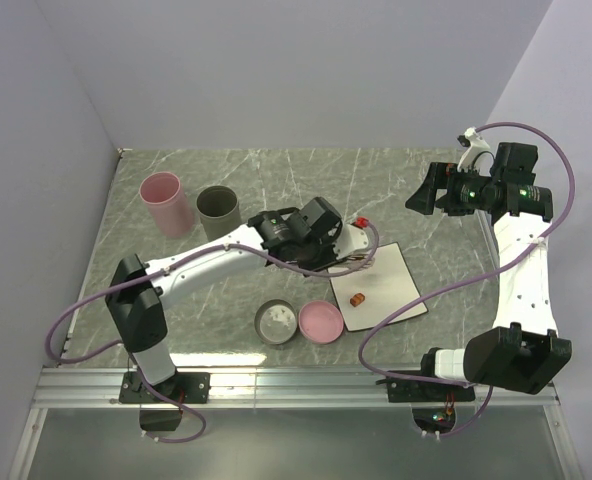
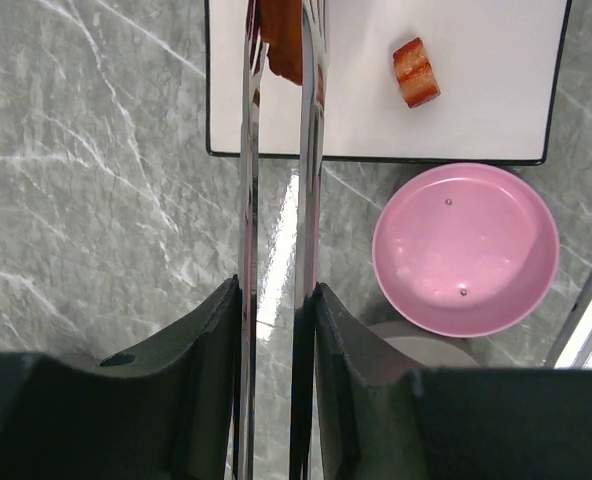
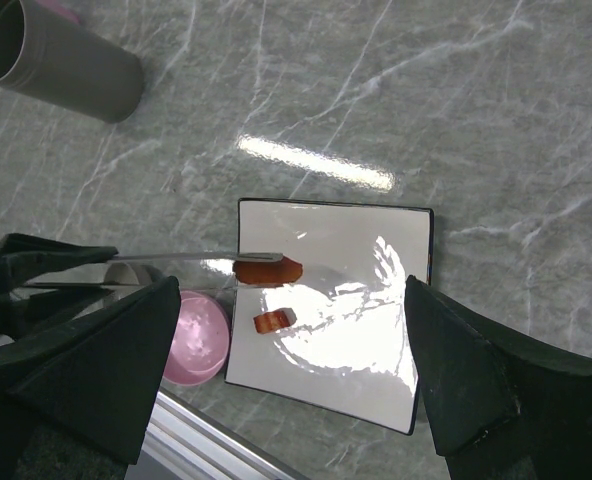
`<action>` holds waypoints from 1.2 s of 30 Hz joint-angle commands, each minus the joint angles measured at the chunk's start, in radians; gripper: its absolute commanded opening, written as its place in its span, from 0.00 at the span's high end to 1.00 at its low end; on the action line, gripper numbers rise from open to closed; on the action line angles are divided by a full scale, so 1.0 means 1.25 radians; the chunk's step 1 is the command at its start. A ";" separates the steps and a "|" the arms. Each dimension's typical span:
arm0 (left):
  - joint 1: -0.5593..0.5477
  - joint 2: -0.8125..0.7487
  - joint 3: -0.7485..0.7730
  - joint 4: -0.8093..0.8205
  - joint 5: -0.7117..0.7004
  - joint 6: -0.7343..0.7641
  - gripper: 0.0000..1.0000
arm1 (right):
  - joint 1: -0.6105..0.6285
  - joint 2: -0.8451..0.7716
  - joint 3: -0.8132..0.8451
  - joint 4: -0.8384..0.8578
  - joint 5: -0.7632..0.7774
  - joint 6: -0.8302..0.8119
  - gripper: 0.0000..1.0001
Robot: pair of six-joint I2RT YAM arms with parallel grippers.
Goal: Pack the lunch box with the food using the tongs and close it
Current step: Pick up the fake food from the plate, then place the fake food in the packing box.
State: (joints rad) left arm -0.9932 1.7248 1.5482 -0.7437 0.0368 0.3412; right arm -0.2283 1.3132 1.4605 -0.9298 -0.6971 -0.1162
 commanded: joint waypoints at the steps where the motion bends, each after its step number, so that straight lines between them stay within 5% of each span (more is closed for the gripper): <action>1: 0.031 -0.065 0.046 -0.015 0.026 -0.034 0.67 | -0.008 -0.010 0.029 0.003 -0.012 0.001 0.00; 36: 0.669 -0.360 -0.036 -0.204 0.212 0.078 0.67 | -0.008 0.005 0.037 0.001 -0.020 0.003 0.00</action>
State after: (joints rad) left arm -0.1940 1.3182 1.5120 -0.9886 0.2474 0.3912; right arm -0.2295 1.3197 1.4605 -0.9298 -0.7021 -0.1162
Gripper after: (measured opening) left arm 0.366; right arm 0.996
